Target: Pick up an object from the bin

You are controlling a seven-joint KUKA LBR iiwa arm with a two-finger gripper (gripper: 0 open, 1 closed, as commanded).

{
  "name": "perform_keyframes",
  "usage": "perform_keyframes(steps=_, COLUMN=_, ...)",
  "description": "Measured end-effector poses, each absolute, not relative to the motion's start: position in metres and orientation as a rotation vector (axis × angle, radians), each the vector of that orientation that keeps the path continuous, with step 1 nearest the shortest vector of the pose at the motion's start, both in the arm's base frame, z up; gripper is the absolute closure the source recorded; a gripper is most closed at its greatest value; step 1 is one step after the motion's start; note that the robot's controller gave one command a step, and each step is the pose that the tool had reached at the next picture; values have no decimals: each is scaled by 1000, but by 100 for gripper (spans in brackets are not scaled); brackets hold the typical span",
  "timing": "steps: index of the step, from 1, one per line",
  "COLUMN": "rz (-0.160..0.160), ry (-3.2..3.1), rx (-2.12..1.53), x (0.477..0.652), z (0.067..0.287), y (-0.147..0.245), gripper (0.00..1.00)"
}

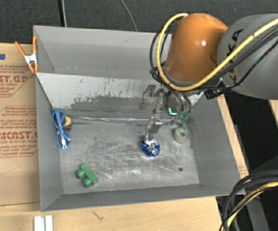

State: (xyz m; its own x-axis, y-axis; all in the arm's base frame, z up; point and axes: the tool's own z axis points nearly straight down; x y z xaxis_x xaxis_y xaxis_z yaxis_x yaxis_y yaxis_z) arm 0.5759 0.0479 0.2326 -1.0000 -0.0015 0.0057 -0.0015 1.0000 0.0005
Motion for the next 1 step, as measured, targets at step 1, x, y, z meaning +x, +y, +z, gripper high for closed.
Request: perform_keyframes(steps=1, rz=2, ry=-3134, rx=-31, x=550, z=138, y=-23, gripper=0)
